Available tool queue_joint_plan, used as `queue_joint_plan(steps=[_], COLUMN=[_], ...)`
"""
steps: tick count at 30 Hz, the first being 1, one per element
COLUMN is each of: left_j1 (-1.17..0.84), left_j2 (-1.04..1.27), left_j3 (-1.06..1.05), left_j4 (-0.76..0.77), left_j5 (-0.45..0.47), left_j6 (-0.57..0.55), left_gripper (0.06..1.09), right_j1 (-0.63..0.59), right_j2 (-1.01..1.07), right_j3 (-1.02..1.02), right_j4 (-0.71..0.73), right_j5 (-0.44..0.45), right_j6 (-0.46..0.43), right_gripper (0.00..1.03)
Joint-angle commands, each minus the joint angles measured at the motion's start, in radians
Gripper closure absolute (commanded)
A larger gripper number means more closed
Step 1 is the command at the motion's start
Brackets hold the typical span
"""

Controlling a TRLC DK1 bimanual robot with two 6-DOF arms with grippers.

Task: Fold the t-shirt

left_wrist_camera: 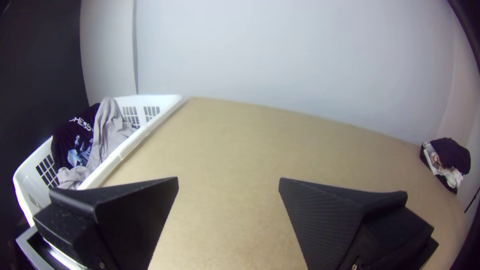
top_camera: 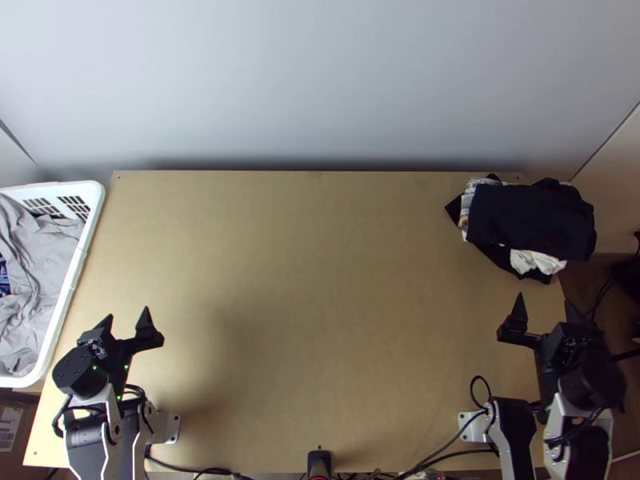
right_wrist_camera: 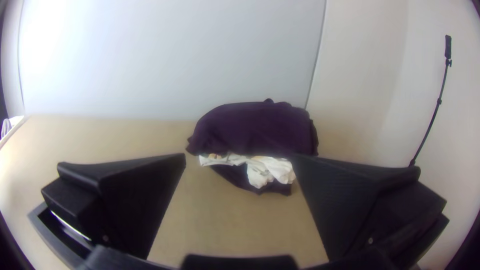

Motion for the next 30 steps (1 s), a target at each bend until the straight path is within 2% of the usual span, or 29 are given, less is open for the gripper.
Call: queue_joint_plan(steps=[1, 3, 8, 11, 15, 23, 26, 30], left_j1=[-0.059, -0.053, -0.053, -0.073, -0.067, 0.051, 0.053, 0.064], left_j2=[0.0, 0.0, 0.0, 0.0, 0.037, 0.353, 0.428, 0.523], left_j3=[0.002, 0.007, 0.002, -0.007, 0.036, 0.221, 0.296, 0.382], left_j4=[-0.005, -0.007, 0.01, 0.058, 0.033, 0.044, 0.043, 0.021], left_j5=[0.0, -0.003, -0.105, -0.103, -0.109, -0.125, -0.125, -0.126], left_j6=[0.106, 0.113, 0.165, 0.165, 0.125, 0.027, 0.005, -0.015], left_gripper=[0.11, 0.11, 0.11, 0.11, 0.11, 0.11, 0.1, 0.1], right_j1=[-0.002, -0.002, 0.004, 0.009, 0.006, 0.007, 0.023, 0.102], right_j2=[0.129, 0.171, 0.264, 0.291, 0.298, 0.363, 0.412, 0.472], right_j3=[0.158, 0.204, 0.316, 0.344, 0.345, 0.375, 0.421, 0.473], right_j4=[-0.113, -0.141, -0.223, -0.242, -0.254, -0.283, -0.309, -0.354], right_j5=[0.017, 0.03, 0.029, 0.03, 0.035, 0.043, 0.043, 0.043], right_j6=[0.03, 0.046, 0.07, 0.115, 0.121, 0.233, 0.236, 0.218], right_gripper=[0.03, 0.03, 0.03, 0.03, 0.03, 0.03, 0.03, 0.03])
